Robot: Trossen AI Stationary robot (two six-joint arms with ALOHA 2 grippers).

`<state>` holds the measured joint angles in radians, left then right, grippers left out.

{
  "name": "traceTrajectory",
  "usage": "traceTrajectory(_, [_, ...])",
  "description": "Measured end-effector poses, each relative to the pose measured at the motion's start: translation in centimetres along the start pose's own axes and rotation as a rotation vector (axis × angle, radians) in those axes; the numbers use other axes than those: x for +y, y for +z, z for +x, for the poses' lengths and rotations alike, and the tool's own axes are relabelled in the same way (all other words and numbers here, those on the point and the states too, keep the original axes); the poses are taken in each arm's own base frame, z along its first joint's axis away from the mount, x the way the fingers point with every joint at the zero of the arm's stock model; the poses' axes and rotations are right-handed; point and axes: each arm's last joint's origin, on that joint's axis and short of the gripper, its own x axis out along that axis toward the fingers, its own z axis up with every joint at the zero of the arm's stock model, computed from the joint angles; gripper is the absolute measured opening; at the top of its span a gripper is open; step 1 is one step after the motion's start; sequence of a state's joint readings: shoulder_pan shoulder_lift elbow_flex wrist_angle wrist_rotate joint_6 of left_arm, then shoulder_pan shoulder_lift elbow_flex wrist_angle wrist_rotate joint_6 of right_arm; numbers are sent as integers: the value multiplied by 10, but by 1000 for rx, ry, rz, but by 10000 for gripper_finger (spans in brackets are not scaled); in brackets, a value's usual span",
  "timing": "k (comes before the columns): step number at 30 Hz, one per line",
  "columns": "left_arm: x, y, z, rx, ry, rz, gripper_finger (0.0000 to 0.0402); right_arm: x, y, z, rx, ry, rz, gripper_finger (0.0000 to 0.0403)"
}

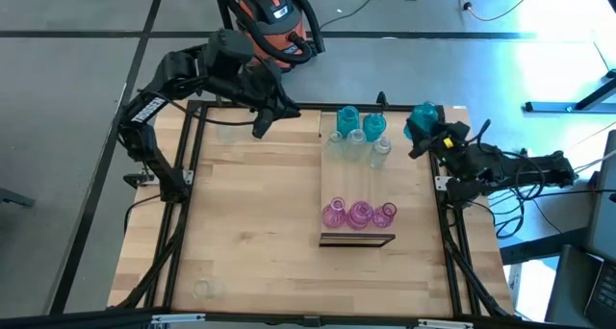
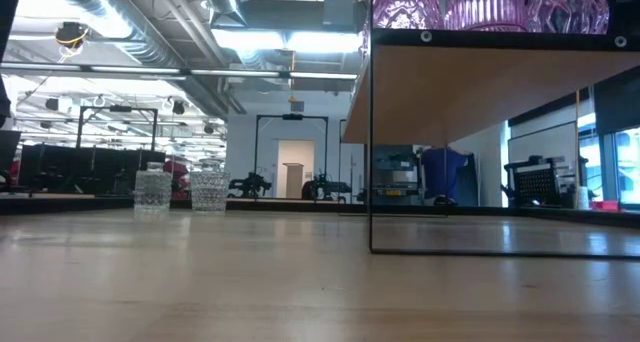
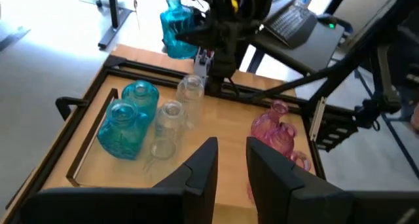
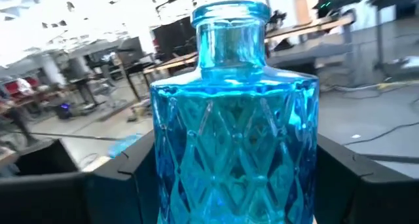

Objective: Sort vases onto shelf
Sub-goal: Put the blue vase on the shelf aligned with the other blue vase

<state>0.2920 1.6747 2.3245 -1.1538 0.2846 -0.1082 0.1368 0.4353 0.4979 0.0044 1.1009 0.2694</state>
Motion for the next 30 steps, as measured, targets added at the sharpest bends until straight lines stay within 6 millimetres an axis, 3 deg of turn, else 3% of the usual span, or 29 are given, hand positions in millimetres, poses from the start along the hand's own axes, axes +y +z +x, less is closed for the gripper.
traceTrajectory(12, [0, 7, 2, -64, -3, -35, 74, -34, -49, 1, 98, -86, -89, 255])
traceTrajectory(22, [-4, 9, 5, -85, -20, -62, 74, -54, -44, 14, 137, 11, -242, 255])
traceTrajectory(30, [-11, 9, 24, -74, -57, -46, 74, -75, -38, 35, 195, 132, -192, 255])
